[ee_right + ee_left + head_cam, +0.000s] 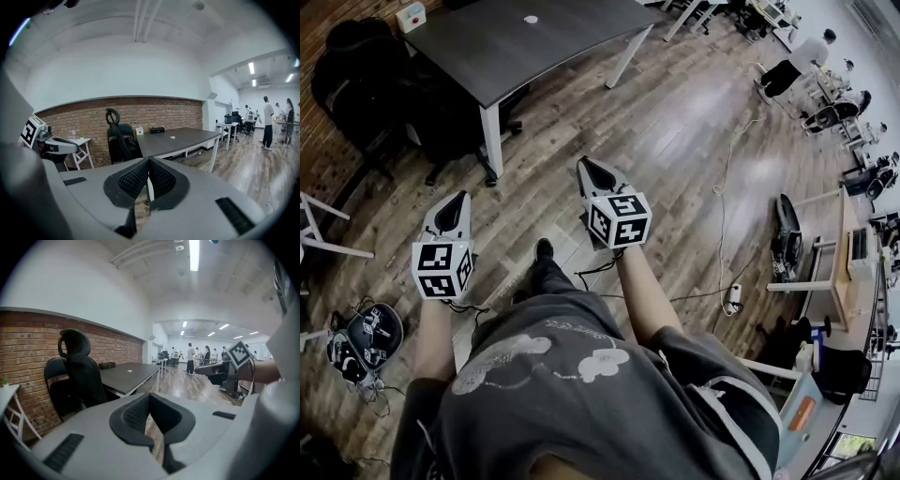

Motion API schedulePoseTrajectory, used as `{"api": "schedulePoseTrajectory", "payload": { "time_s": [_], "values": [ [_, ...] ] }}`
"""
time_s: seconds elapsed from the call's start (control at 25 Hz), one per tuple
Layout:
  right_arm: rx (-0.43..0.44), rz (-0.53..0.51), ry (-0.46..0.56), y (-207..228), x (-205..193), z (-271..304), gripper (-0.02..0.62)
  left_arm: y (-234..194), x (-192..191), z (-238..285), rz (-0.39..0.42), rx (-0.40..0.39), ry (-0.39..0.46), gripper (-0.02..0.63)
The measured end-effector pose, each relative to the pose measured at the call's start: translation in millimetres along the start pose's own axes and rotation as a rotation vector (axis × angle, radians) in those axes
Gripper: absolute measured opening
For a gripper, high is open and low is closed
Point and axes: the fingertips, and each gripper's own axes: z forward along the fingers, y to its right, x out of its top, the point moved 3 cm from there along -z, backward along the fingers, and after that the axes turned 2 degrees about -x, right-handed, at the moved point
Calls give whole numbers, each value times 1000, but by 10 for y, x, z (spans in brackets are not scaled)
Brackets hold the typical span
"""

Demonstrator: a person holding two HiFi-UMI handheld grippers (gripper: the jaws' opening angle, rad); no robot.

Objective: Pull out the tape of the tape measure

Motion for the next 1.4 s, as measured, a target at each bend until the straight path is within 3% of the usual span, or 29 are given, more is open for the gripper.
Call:
{"api": "schedulePoseTrajectory", "payload": {
  "time_s": [0.24,0.32,0.36,0.44,0.52,0.8,1.04,1.4],
  "values": [
    [83,-44,-4,-167,-41,-43,34,42,36,56,3,-1,26,22],
    [101,-39,-21,-95,-79,-13,38,133,52,142,-10,-37,37,217],
    [104,-27,-26,-31,-87,22,52,167,69,193,-14,-47,49,270],
    [110,4,-17,114,-75,128,279,184,87,324,-15,-45,71,326],
    [104,25,-6,309,-80,254,306,188,59,505,-28,-38,59,365],
    [91,104,-60,1416,-198,748,321,286,157,1460,-33,31,-51,380],
    [97,121,-52,2419,1,1136,321,436,516,2351,-39,74,-40,382],
    [165,100,-68,2982,218,1547,321,597,836,2997,-57,102,-41,382]
  ]
}}
